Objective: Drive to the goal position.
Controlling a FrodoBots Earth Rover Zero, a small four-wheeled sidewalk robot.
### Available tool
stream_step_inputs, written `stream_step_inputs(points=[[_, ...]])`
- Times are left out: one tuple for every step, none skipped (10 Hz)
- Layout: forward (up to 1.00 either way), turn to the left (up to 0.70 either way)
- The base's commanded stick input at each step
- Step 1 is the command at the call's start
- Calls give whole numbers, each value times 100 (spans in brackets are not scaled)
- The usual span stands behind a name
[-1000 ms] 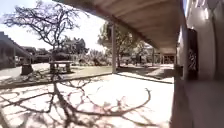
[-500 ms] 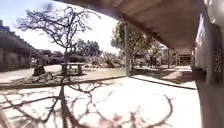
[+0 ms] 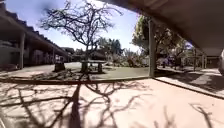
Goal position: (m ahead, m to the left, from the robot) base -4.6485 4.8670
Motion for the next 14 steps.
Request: stream_step_inputs(points=[[0, 70], [0, 70], [0, 70], [0, 70], [0, 70], [0, 70], [0, 70], [0, 70], [0, 70], [0, 70], [0, 70], [0, 70], [0, 70], [0, 70]])
